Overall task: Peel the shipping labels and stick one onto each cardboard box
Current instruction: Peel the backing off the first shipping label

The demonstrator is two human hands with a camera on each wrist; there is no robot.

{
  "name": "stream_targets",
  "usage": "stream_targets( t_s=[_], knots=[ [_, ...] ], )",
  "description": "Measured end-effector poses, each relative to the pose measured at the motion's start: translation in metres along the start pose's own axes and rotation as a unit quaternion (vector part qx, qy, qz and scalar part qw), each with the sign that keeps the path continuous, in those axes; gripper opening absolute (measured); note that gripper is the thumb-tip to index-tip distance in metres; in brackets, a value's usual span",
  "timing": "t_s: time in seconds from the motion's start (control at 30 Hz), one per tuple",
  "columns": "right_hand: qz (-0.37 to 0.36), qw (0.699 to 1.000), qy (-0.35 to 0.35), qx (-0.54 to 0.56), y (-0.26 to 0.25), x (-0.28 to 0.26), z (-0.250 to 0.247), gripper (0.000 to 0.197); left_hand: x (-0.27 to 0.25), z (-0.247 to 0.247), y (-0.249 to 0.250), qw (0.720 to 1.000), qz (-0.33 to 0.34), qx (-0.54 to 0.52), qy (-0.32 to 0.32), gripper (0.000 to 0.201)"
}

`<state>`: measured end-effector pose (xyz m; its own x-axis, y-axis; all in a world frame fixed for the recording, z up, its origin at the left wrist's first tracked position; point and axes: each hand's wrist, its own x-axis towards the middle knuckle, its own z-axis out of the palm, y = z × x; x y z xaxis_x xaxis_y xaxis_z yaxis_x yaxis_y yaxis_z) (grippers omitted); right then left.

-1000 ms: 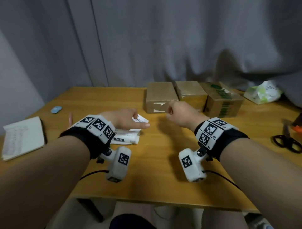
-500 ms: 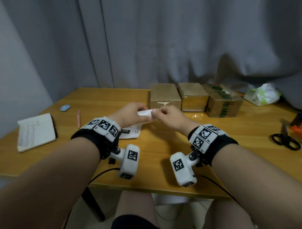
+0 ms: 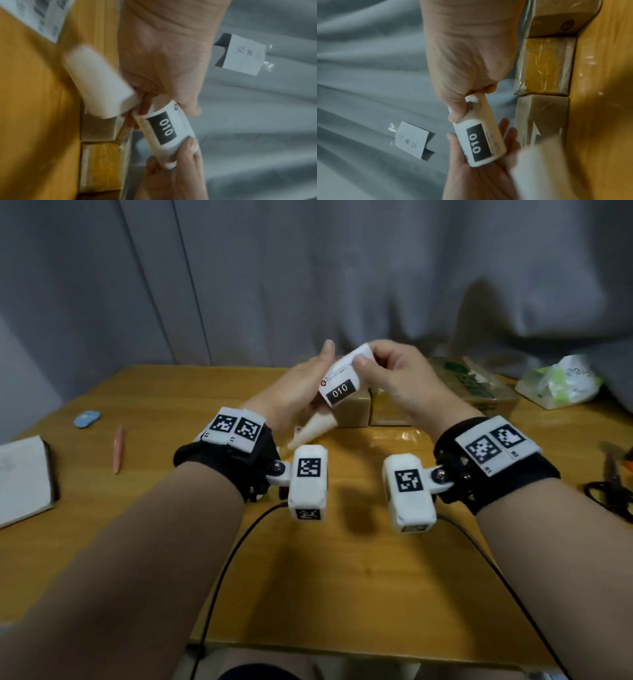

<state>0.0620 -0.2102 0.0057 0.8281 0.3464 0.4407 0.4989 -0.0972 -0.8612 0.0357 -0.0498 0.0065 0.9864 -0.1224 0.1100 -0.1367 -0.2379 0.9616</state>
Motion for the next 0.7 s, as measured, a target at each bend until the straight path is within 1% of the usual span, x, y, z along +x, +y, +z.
stream_targets(
  t_s=[0.03, 0.07, 0.13, 0.2, 0.23, 0.27, 0.33, 0.43, 0.5, 0.6, 0.7],
  knots=[
    [-0.004, 1.000, -0.006, 0.013, 0.002, 0.001, -0.005, 0.012, 0.006, 0.003, -0.001, 0.998, -0.020, -0.061, -0.003, 0.048],
    [-0.009, 1.000, -0.008, 0.024, 0.005, 0.002, -0.009, 0.014, 0.013, 0.006, -0.002, 0.994, -0.025, -0.110, 0.003, 0.045],
    [-0.007, 0.999, -0.015, 0.050, 0.010, 0.004, -0.016, 0.022, 0.026, 0.008, -0.005, 0.982, 0.008, -0.182, 0.049, 0.035],
    [0.020, 0.996, -0.028, 0.082, 0.018, 0.007, -0.023, 0.036, 0.037, 0.008, -0.011, 0.965, 0.046, -0.240, 0.097, 0.026],
    [0.038, 0.994, -0.029, 0.097, 0.022, 0.008, -0.025, 0.042, 0.042, 0.009, -0.014, 0.959, 0.057, -0.257, 0.107, 0.022],
    [0.058, 0.993, -0.022, 0.104, 0.026, 0.010, -0.027, 0.045, 0.046, 0.010, -0.017, 0.957, 0.063, -0.260, 0.112, 0.021],
    [0.084, 0.992, 0.009, 0.099, 0.034, 0.015, -0.027, 0.042, 0.049, 0.013, -0.022, 0.960, 0.081, -0.240, 0.117, 0.025],
    [0.093, 0.988, 0.036, 0.117, 0.045, 0.020, -0.025, 0.034, 0.052, 0.019, -0.029, 0.970, 0.093, -0.191, 0.119, 0.028],
    [0.101, 0.987, 0.042, 0.120, 0.049, 0.023, -0.026, 0.032, 0.053, 0.021, -0.033, 0.976, 0.085, -0.169, 0.111, 0.026],
    [0.102, 0.987, 0.036, 0.121, 0.048, 0.023, -0.033, 0.045, 0.054, 0.018, -0.035, 0.984, 0.057, -0.156, 0.071, 0.024],
    [0.104, 0.990, 0.005, 0.095, 0.043, 0.017, -0.036, 0.057, 0.050, 0.009, -0.034, 0.994, 0.022, -0.097, 0.043, 0.020]
  ],
)
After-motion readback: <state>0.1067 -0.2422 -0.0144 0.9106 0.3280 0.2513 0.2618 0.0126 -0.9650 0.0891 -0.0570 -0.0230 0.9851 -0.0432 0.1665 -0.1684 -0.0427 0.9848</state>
